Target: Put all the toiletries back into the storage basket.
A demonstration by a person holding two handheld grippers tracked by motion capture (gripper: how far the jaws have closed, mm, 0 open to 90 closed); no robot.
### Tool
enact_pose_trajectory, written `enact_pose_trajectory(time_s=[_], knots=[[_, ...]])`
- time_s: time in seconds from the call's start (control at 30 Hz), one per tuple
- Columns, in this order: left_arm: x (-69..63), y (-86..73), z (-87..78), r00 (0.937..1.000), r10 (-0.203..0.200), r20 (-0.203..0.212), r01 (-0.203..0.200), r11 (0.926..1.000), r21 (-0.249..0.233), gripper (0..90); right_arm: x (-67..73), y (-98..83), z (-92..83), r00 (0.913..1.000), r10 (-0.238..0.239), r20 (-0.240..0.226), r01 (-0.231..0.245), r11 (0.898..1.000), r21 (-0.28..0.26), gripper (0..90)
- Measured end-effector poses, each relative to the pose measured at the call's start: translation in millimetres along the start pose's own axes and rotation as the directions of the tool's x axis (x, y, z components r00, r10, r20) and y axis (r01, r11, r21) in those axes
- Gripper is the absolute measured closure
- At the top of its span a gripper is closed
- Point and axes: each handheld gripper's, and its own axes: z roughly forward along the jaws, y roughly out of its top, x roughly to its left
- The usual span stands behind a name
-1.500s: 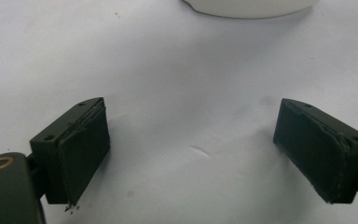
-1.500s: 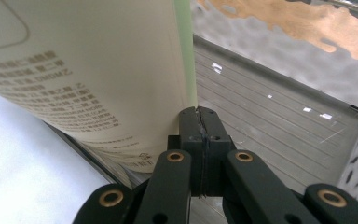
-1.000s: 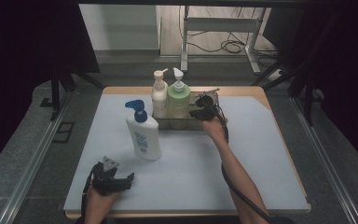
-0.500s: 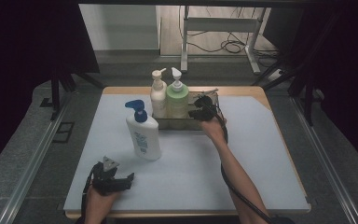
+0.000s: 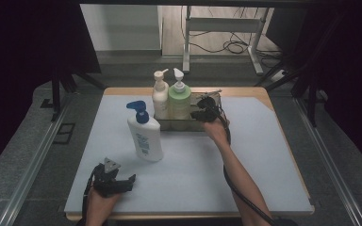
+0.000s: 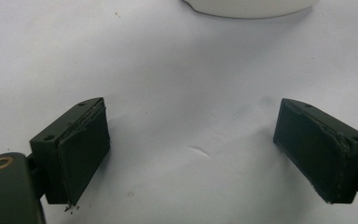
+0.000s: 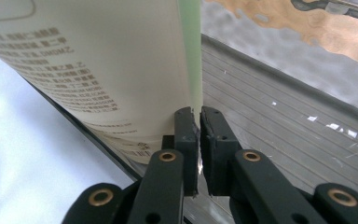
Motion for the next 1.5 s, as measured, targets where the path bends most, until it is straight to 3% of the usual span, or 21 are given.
enact_pose_trajectory(time_s=[0.4,0.63,0.93,1.5], knots=[[-0.2,-0.1,0.0,1.0,-0.001,-0.001,0.001,1.0,-0.001,10.1,-0.7,0.0,-8.6,0.9999,-0.012,0.006,0.013,1.0,-0.022,74.6],[-0.1,0.0,-0.1,1.0,0.0,-0.001,0.0,1.0,0.0,10.1,-2.0,-1.1,-18.7,0.9999,-0.007,0.013,0.007,0.999,-0.045,62.4],[-0.2,0.1,-0.1,1.0,0.002,-0.002,-0.002,1.0,0.001,10.2,0.8,-1.5,-35.6,0.9998,-0.018,-0.011,0.017,0.997,-0.081,47.5],[-0.7,0.3,0.1,1.0,-0.002,-0.002,0.002,1.0,-0.001,10.2,10.7,-12.2,-62.3,0.9929,-0.119,-0.002,0.118,0.987,-0.11,20.1]])
